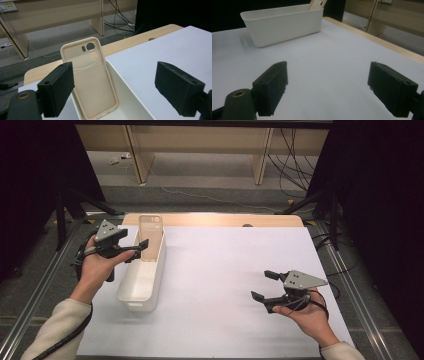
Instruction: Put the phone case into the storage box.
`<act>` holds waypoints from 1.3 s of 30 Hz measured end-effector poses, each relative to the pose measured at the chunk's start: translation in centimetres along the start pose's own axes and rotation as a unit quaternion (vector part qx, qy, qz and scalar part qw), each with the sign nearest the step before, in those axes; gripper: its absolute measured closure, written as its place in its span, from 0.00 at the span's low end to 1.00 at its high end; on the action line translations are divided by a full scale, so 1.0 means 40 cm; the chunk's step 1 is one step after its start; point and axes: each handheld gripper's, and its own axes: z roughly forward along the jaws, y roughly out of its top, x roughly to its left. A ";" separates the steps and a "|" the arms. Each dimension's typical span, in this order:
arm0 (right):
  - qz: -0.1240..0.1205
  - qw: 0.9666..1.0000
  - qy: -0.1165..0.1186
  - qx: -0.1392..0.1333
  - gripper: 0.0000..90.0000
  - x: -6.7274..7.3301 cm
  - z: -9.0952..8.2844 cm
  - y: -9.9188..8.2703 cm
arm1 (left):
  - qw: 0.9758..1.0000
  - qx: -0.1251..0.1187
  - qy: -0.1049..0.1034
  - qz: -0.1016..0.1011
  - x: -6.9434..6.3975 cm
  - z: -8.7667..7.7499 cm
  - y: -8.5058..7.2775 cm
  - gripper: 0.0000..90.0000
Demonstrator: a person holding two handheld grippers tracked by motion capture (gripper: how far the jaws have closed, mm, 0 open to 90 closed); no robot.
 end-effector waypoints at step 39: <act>-0.001 1.000 0.000 -0.002 0.20 -0.001 0.001 0.001 | 0.999 -0.014 -0.030 0.027 -0.082 -0.040 -0.017 0.17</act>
